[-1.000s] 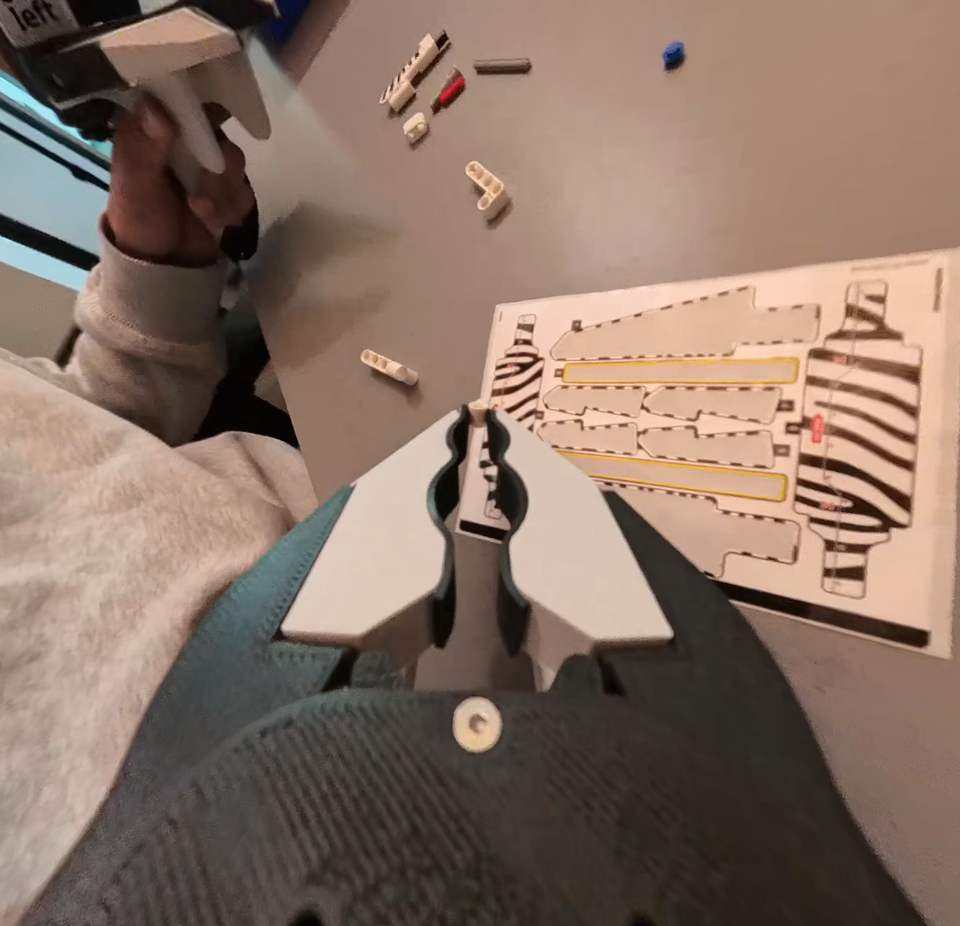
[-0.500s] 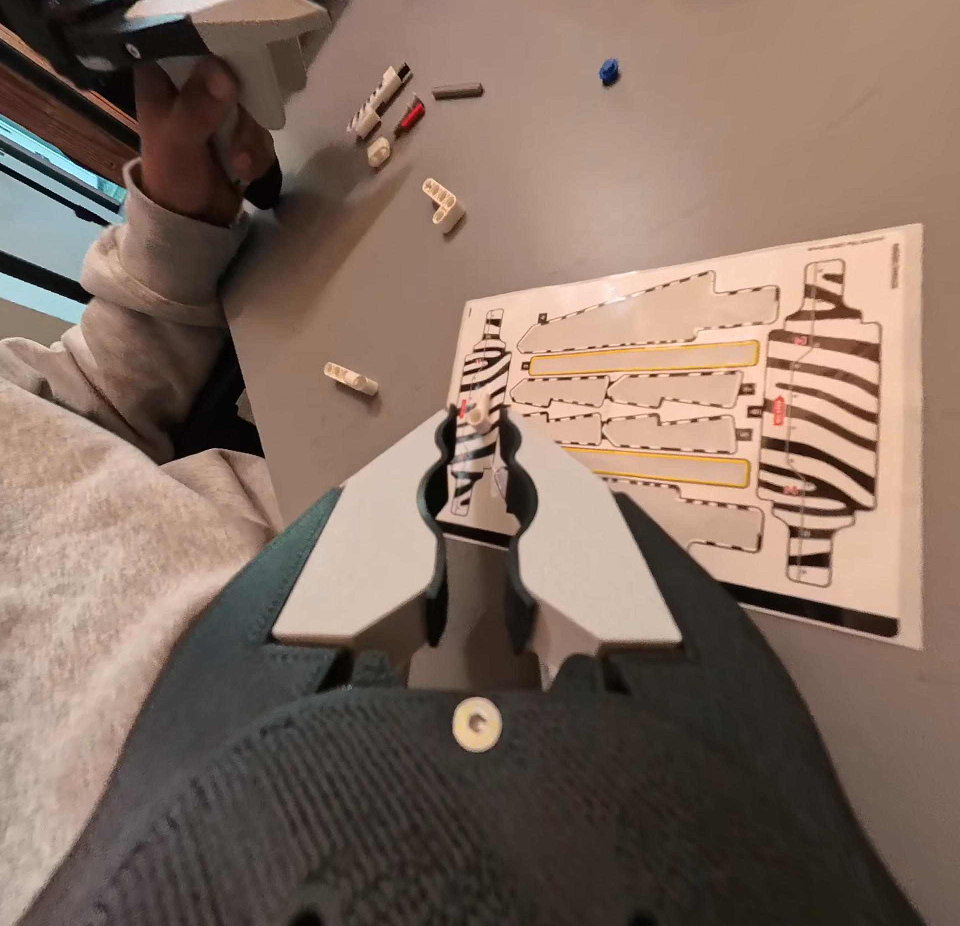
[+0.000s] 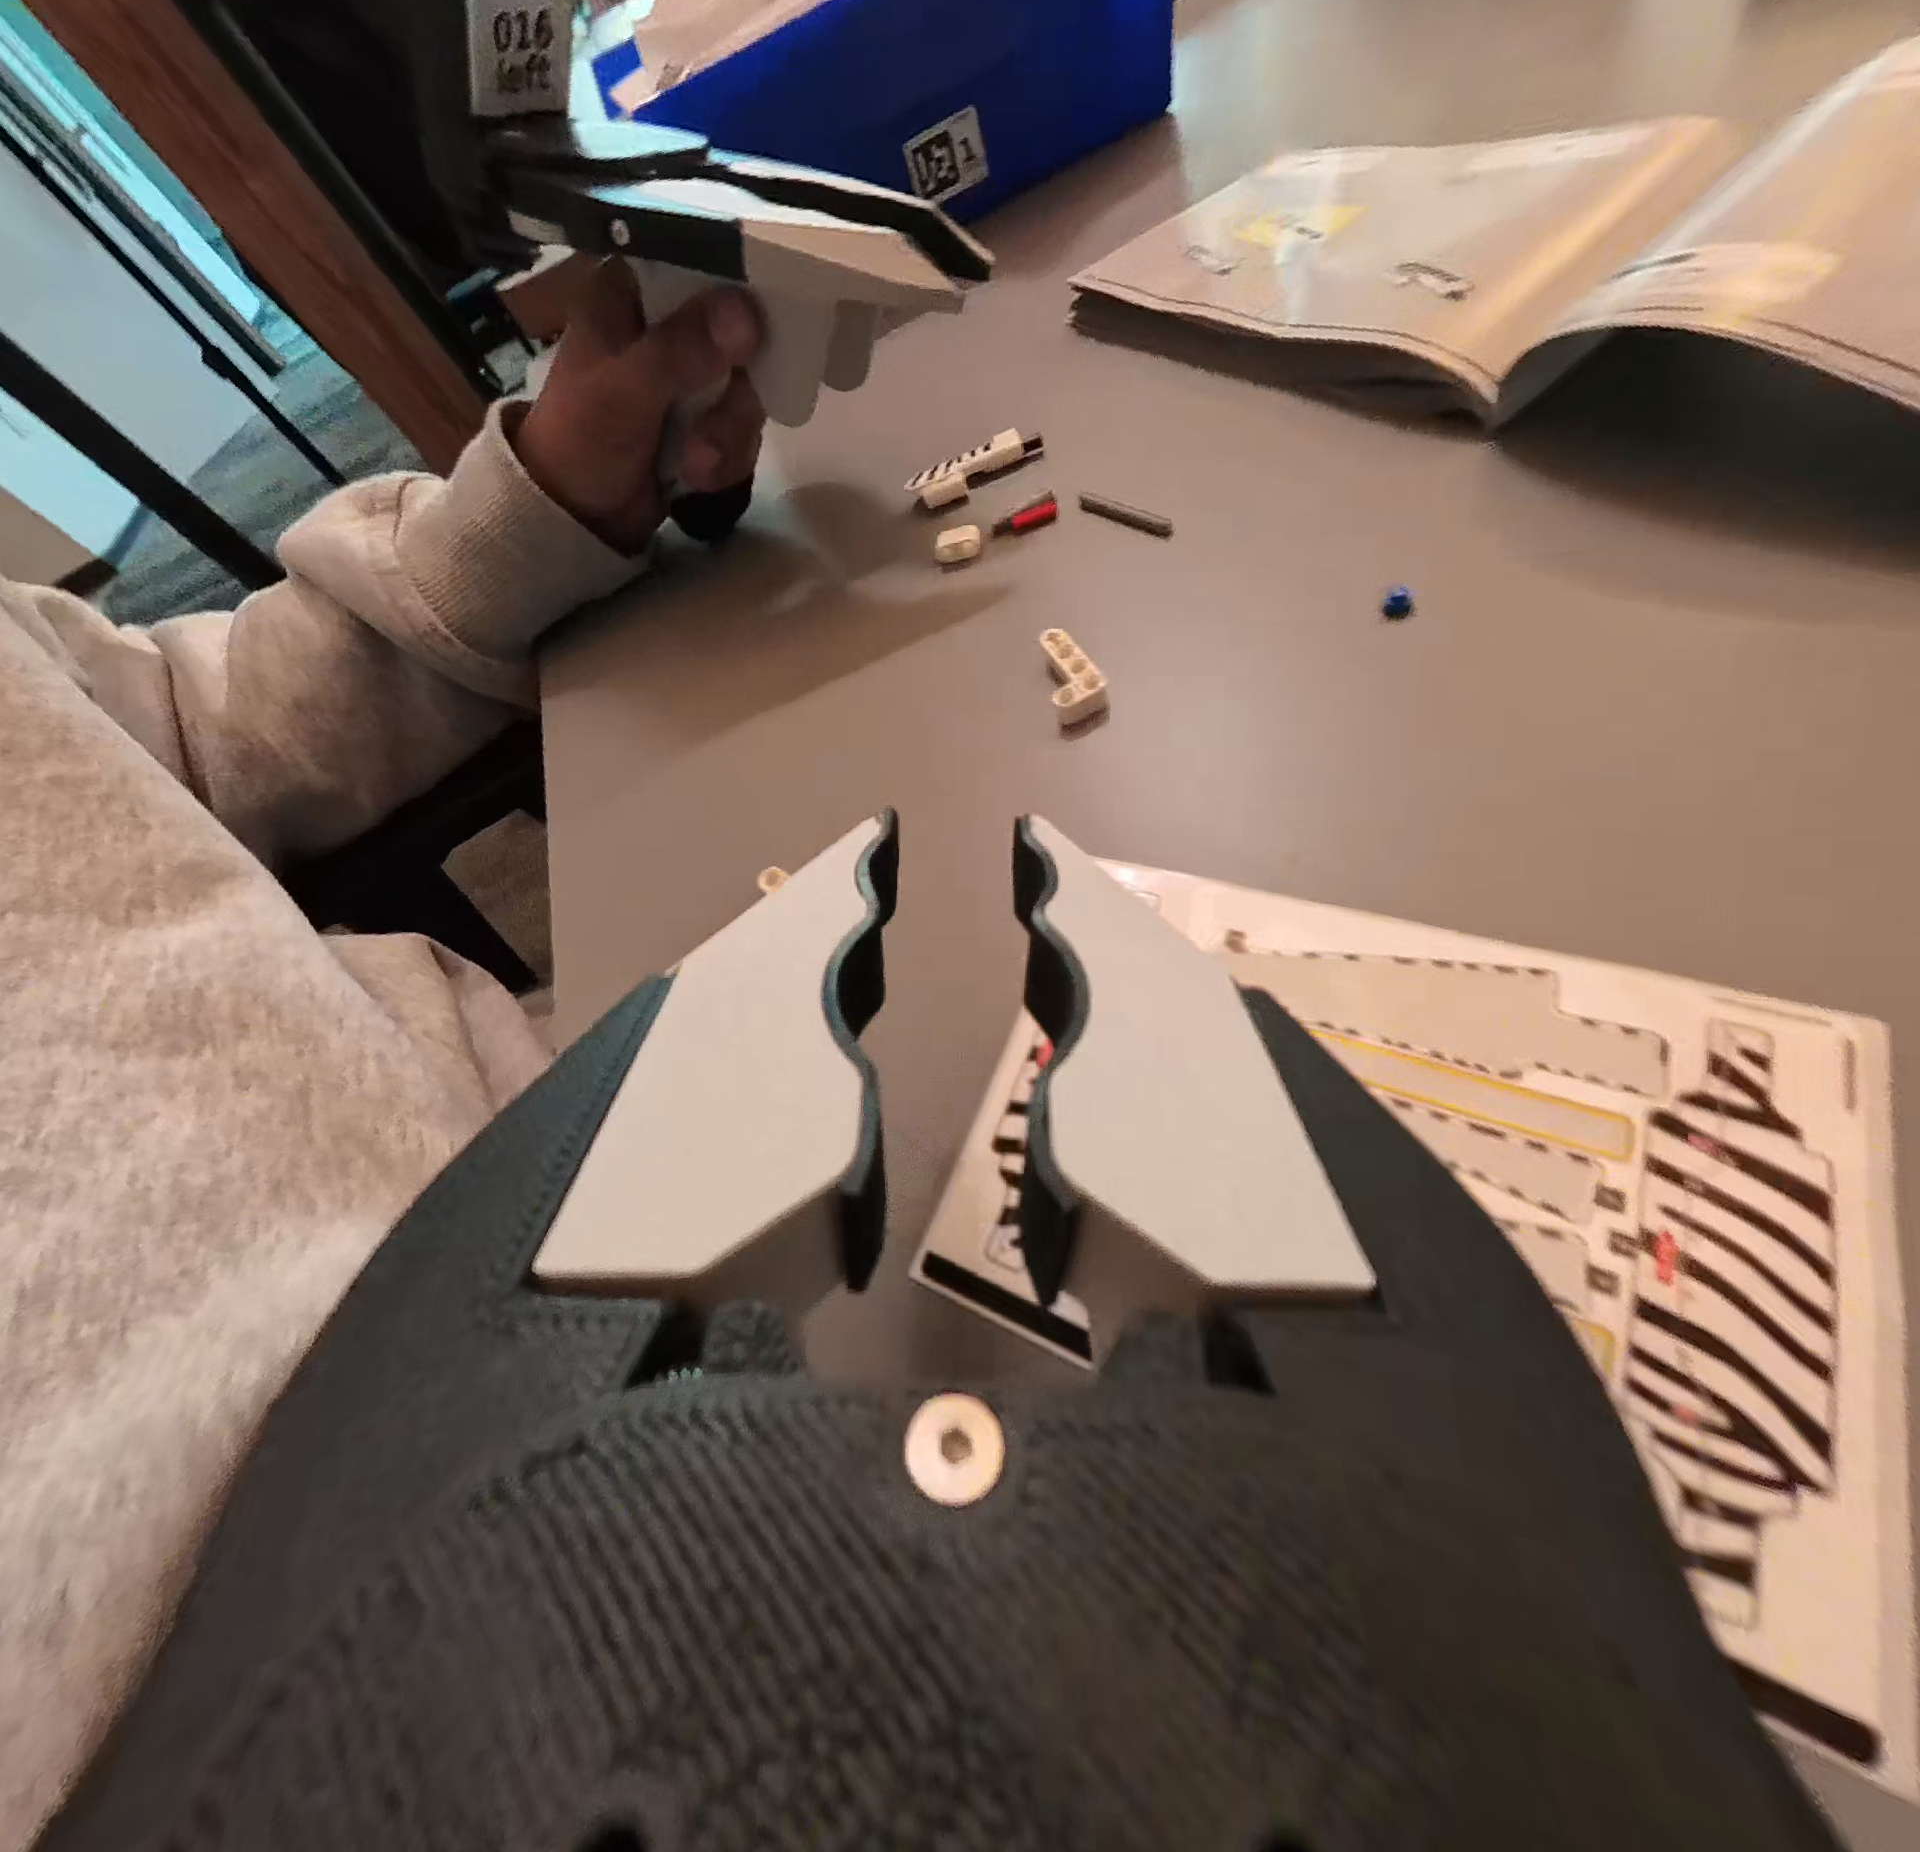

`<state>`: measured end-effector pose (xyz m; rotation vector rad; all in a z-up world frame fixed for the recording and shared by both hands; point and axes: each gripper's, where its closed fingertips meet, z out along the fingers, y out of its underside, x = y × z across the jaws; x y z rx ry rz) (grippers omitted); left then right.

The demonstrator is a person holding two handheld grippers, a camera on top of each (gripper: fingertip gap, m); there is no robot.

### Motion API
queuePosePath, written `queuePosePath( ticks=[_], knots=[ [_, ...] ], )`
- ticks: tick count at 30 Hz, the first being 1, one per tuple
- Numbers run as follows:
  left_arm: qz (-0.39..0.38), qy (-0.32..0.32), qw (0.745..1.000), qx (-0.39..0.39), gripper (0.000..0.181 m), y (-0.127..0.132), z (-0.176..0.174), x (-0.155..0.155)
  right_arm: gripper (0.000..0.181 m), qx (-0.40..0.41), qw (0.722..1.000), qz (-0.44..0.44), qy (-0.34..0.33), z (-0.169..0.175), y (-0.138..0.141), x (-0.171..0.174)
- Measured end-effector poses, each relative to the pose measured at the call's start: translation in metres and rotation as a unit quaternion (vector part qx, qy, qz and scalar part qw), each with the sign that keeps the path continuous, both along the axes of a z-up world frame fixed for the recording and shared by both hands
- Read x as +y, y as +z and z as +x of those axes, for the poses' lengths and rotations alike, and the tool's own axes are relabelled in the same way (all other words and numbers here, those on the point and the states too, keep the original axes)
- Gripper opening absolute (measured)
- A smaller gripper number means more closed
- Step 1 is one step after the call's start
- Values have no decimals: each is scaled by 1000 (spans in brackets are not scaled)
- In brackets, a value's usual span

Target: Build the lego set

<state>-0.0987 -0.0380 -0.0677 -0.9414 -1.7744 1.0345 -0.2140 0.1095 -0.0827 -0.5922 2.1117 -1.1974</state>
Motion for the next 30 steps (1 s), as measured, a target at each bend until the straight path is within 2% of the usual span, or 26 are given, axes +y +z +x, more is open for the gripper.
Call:
queuePosePath(
  ticks=[6, 10, 21, 26, 28, 30],
  knots=[
    [-7, -10, 1000, 0, 18, 1, -1, 3, 23, 53, 997, -12, 62, 31, -11, 13],
    [-13, -29, 999, -6, 19, 0, -5, 10, 18, 76, 992, 13, 95, 42, -23, 22],
    [-4, -33, 999, -3, 21, -1, -6, 11, 25, 136, 984, 27, 110, 54, -40, 21],
    [0, -36, 999, -4, 21, -1, -6, 12, 18, 164, 980, 38, 104, 53, -50, 23],
    [1, -36, 999, -5, 22, -1, -6, 12, 8, 163, 981, 48, 89, 51, -51, 23],
    [0, -35, 999, -3, 22, -1, -6, 11, 7, 156, 984, 55, 69, 49, -51, 23]
  ],
)
